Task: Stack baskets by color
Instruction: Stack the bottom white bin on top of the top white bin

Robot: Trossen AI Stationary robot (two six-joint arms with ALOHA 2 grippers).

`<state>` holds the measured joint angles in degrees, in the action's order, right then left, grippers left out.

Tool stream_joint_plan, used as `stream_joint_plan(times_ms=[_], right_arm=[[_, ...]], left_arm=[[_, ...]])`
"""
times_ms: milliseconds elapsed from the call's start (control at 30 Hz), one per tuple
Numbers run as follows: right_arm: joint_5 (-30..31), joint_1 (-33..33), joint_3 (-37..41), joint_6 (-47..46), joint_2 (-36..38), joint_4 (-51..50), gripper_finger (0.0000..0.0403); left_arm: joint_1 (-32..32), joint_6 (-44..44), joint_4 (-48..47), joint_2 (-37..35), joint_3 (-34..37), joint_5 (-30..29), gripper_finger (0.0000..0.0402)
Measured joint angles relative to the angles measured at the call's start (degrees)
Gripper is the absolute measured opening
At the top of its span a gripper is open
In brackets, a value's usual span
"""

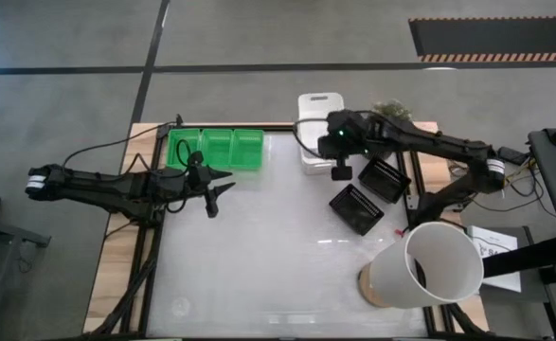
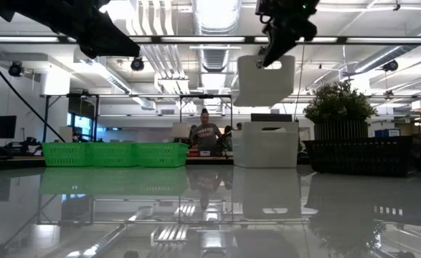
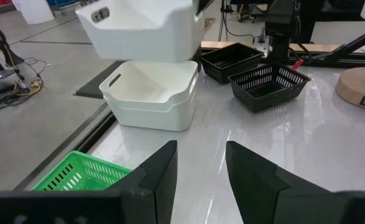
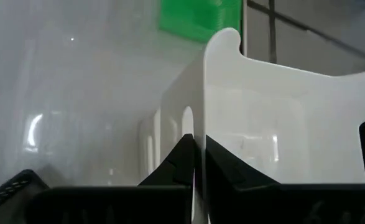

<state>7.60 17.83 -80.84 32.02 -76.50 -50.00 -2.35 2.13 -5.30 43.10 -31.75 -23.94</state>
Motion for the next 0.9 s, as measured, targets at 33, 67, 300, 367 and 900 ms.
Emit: stream_joint_plan(times_ms=[33, 67, 300, 367, 900], right_arm=[[-0.06, -0.14, 1.82, 0.83, 0.52, 1.49, 0.0008], [-0.13, -0.16, 3.61, 1.84, 1.08, 2.74, 0.0008], [0.86, 0.06, 13.3, 5.02, 3.12, 13.88, 0.0008], [2.14, 0.06, 14.78, 5.45, 3.14, 15.72, 0.0008], [5.0, 0.59, 19.52, 6.78, 2.87, 19.56, 0.0008]], left_arm=[[0.0, 0.0, 0.02, 0.01, 0.0, -0.02, 0.0121], [0.0, -0.02, 0.13, 0.01, 0.0, -0.11, 0.0121], [0.0, -0.05, 0.31, 0.01, 0.0, -0.33, 0.0121], [0.0, -0.05, 0.28, 0.01, 0.0, -0.33, 0.0121], [0.0, -1.07, 0.28, 0.01, 0.0, -0.37, 0.0121]])
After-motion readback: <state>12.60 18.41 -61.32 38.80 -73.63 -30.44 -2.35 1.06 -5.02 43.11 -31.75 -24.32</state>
